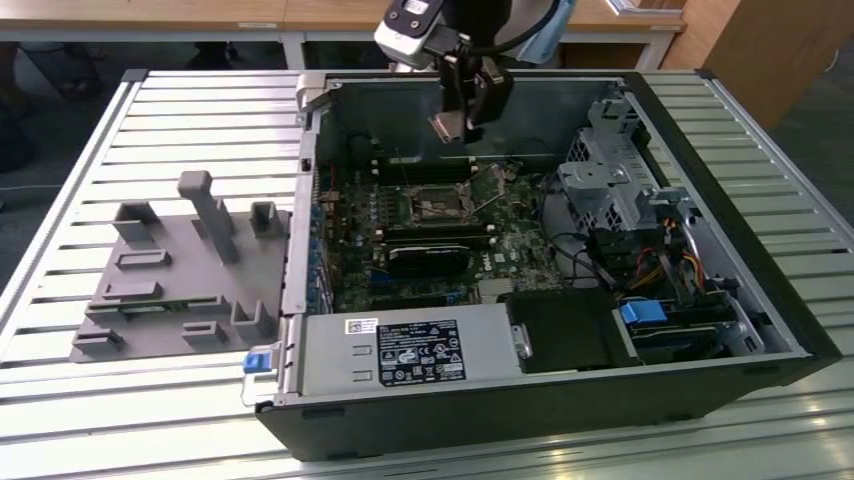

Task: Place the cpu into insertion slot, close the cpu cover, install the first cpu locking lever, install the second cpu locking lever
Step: 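Place the cpu into insertion slot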

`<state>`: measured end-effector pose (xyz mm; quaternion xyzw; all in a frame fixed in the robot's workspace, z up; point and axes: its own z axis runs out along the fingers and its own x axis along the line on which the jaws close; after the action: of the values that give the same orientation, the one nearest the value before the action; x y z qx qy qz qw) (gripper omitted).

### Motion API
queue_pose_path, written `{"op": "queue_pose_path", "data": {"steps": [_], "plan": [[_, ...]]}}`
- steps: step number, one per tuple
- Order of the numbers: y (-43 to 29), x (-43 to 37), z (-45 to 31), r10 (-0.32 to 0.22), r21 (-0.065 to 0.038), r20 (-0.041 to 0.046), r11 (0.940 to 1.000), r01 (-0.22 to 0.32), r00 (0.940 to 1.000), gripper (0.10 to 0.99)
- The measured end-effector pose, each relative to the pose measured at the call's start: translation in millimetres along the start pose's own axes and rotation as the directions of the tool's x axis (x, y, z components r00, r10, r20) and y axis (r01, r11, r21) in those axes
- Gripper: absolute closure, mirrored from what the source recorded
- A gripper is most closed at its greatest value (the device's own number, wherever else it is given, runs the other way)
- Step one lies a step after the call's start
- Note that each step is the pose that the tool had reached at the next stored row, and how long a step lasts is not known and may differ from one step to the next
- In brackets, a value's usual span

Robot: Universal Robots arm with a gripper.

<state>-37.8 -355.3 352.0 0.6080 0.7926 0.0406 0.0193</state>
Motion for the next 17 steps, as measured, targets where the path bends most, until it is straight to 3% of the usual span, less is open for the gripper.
{"op": "queue_pose_path", "data": {"steps": [9,13,17], "plan": [[-0.2,0.1,2.8,0.131,-0.003,0.0119,0.9913,-0.131,0.9912,0.545],[-0.4,0.8,5.6,0.167,-0.004,0.015,0.9859,-0.167,0.9858,0.545],[-0.5,1.6,9.3,0.176,-0.005,0.0158,0.9844,-0.176,0.9842,0.545]]}}
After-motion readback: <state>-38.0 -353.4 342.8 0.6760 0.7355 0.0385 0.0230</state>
